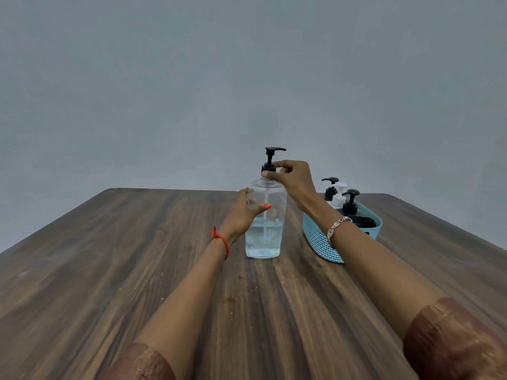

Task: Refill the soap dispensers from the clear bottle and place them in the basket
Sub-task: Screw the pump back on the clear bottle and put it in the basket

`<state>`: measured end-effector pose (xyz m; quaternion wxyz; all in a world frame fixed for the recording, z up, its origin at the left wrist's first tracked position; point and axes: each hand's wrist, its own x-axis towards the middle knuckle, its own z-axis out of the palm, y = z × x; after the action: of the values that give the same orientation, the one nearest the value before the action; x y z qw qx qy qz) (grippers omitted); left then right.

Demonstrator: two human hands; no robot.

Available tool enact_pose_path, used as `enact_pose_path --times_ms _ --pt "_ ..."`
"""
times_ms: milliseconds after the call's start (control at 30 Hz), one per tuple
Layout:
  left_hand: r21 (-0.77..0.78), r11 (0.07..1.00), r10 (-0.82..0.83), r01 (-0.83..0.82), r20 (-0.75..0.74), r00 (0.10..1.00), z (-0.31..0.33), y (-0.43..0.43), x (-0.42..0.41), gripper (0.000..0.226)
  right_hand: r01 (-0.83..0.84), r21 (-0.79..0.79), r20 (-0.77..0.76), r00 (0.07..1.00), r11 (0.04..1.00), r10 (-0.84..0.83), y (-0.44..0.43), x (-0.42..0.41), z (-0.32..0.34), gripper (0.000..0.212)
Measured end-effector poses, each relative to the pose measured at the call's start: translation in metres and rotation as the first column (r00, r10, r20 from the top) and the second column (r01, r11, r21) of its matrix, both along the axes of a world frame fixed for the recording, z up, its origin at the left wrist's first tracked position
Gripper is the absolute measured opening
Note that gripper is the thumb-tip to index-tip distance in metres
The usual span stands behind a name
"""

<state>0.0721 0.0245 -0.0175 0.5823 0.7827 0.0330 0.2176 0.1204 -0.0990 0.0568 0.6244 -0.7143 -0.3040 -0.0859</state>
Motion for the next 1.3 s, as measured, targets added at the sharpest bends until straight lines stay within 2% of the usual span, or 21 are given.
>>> enact_pose_path --times_ms 133,233,300,433,500,600,733,800,900,1000,1100,1200,1267,1300 --pt "0.009 1.000 0.003 -0.003 -0.013 1.000 0.000 -0.001 0.000 0.075 0.016 -0.025 -0.028 0.999 1.000 -0.017 0.004 0.000 0.002 0.028" --pt "0.003 1.000 0.017 -0.017 -0.013 1.000 0.000 -0.002 -0.002 0.074 0.158 -0.021 0.030 0.987 0.987 -0.158 0.016 -0.004 0.000 0.037" --pt "-0.006 1.000 0.016 -0.016 -0.007 1.000 0.001 -0.001 -0.003 0.073 0.185 -0.017 0.056 0.981 0.983 -0.183 0.024 -0.009 -0.001 0.038" --pt "-0.009 1.000 0.015 -0.015 -0.010 1.000 0.002 0.002 -0.002 0.072 -0.075 0.001 -0.073 0.994 0.997 0.075 0.014 -0.007 0.007 0.035" --pt "0.005 1.000 0.010 -0.010 -0.013 1.000 0.002 0.000 -0.002 0.071 -0.121 0.019 -0.079 0.989 0.992 0.122 0.005 -0.003 0.008 0.028" --pt "0.016 1.000 0.021 -0.021 -0.001 1.000 0.001 -0.004 -0.003 0.072 -0.019 0.064 -0.063 0.998 0.998 0.023 0.007 -0.004 0.003 0.022" --pt "0.015 0.999 0.036 -0.036 0.011 0.999 0.001 -0.005 -0.006 0.070 0.162 0.053 0.009 0.987 0.985 -0.162 0.025 -0.009 -0.001 0.037" --pt "0.021 0.999 0.036 -0.036 0.005 0.999 0.002 -0.005 -0.005 0.070 0.127 0.056 -0.015 0.992 0.990 -0.126 0.023 -0.009 -0.001 0.041" --pt "0.022 0.999 0.036 -0.036 -0.001 0.999 0.002 -0.005 -0.004 0.070 -0.032 0.062 -0.079 0.996 0.998 0.036 0.009 -0.004 -0.001 0.025" --pt "0.018 0.999 0.043 -0.043 0.000 0.999 0.003 -0.006 -0.005 0.070 -0.097 0.075 -0.106 0.989 0.992 0.105 0.002 -0.004 -0.002 0.022" --pt "0.024 0.999 0.047 -0.047 0.001 0.999 0.003 -0.007 -0.007 0.071 0.001 0.094 -0.107 0.994 0.996 0.009 0.009 -0.005 -0.004 0.014" --pt "0.024 0.999 0.042 -0.042 -0.001 0.999 0.003 -0.006 -0.007 0.073 0.173 0.047 -0.027 0.985 0.984 -0.172 0.022 -0.006 -0.007 0.033" --pt "0.019 0.999 0.035 -0.035 -0.009 0.999 0.003 -0.006 -0.007 0.073 0.186 0.047 -0.023 0.982 0.981 -0.185 0.023 -0.005 -0.008 0.035" --pt "0.017 0.999 0.033 -0.033 -0.011 0.999 0.003 -0.006 -0.006 0.073 0.136 0.057 -0.050 0.990 0.989 -0.133 0.021 -0.004 -0.008 0.032"
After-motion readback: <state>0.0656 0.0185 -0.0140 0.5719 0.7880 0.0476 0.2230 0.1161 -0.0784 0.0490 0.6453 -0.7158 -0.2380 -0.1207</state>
